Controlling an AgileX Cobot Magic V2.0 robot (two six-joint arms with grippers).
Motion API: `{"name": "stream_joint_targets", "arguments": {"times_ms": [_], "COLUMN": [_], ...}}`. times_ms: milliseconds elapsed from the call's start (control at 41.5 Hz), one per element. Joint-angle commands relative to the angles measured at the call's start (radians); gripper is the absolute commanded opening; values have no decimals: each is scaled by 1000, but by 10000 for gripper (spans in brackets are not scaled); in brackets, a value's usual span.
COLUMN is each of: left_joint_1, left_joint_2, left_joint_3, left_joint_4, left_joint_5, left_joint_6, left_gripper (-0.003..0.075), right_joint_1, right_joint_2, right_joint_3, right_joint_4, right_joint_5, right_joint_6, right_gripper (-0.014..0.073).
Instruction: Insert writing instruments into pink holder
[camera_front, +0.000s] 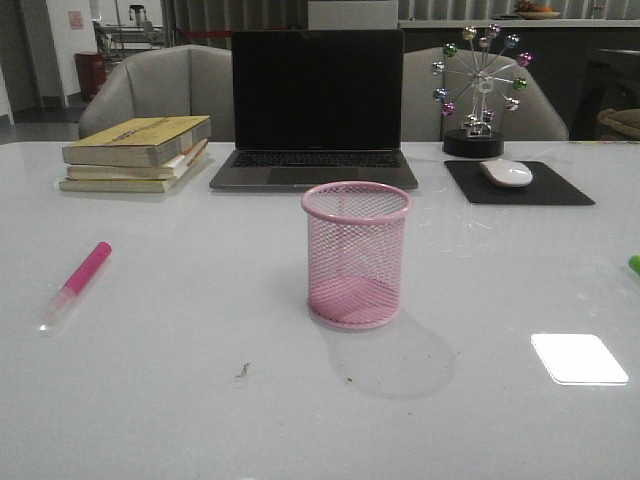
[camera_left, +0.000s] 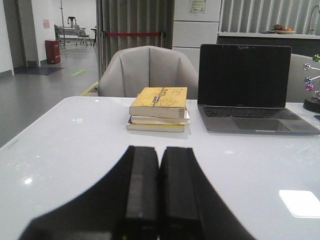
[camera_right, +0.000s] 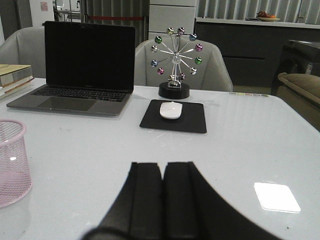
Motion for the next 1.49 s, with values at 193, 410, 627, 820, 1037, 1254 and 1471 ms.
{"name": "stream_joint_targets", "arguments": {"times_ms": [193, 410, 627, 820, 1037, 1254, 1471], "left_joint_1": [-7, -7, -7, -7, -7, -7, -7], "left_joint_2": [-19, -19, -19, -19, -19, 6, 130], "left_joint_3": [2, 2, 2, 2, -87, -278, -489], "left_joint_4": [-8, -8, -8, -4, -4, 1, 1], "left_joint_5": [-92, -92, -92, -112, -152, -128, 28], "left_joint_6": [-3, -3, -3, -3, -3, -3, -3], "left_gripper": [91, 91, 91, 91, 91, 91, 91], "right_joint_1": [-6, -6, -6, -5, -4, -4, -4], "right_joint_2": [-20, -20, -20, -20, -20, -5, 114], "right_joint_3": [-7, -7, -7, -7, -104, -334, -565], "right_joint_4": [-3, -3, -3, -3, 7, 7, 7], "right_joint_5": [-92, -92, -92, -117, -124, -4, 136], "right_joint_6": [1, 1, 1, 1, 1, 1, 1], "right_gripper": [55, 55, 55, 55, 55, 55, 55]}}
